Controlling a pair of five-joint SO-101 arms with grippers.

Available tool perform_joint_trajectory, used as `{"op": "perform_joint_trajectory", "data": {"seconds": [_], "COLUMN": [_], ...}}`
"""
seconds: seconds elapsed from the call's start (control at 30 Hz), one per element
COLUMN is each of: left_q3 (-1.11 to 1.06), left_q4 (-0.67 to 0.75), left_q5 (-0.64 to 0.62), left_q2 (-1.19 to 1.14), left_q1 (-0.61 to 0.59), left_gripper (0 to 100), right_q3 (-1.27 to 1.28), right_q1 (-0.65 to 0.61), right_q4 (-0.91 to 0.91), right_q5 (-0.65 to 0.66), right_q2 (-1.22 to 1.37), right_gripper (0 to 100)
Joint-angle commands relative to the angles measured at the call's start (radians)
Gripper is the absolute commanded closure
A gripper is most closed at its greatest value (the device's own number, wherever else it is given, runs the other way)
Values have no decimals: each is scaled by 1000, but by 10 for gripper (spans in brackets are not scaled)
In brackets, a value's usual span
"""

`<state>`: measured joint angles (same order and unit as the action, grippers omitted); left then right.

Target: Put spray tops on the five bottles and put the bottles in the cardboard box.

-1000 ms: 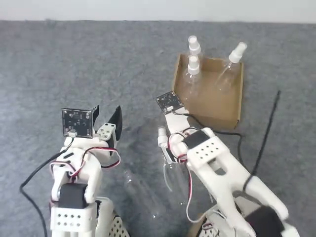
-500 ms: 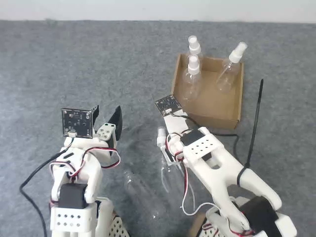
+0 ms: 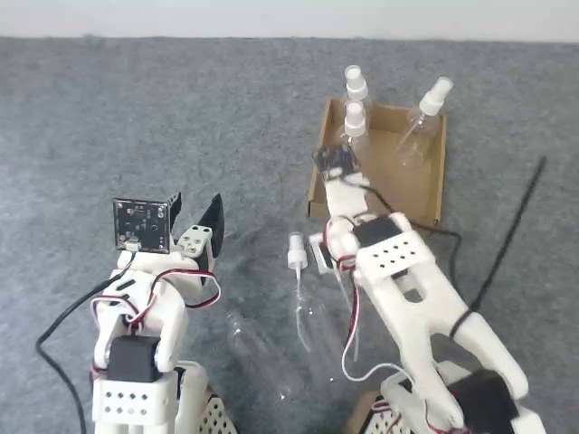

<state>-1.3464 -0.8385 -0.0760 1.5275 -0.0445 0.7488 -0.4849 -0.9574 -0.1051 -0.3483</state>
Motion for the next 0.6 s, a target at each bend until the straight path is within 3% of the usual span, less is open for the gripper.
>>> {"op": "perform_joint_trajectory", "data": {"seconds": [0.0, 0.17, 0.57], "left_q3": [5, 5, 7], "left_q4": [31, 31, 31], "left_q5": [9, 9, 9], "left_q2": [-6, -5, -5], "left_q1": [3, 3, -5], "left_gripper": [822, 822, 822], "right_q3": [-187, -328, -615], "right_q1": [-2, -77, -143], "right_q4": [-70, -73, 58], "right_q5": [-2, -15, -284], "right_q2": [-87, -5, 427], "right_gripper": [993, 993, 993]}}
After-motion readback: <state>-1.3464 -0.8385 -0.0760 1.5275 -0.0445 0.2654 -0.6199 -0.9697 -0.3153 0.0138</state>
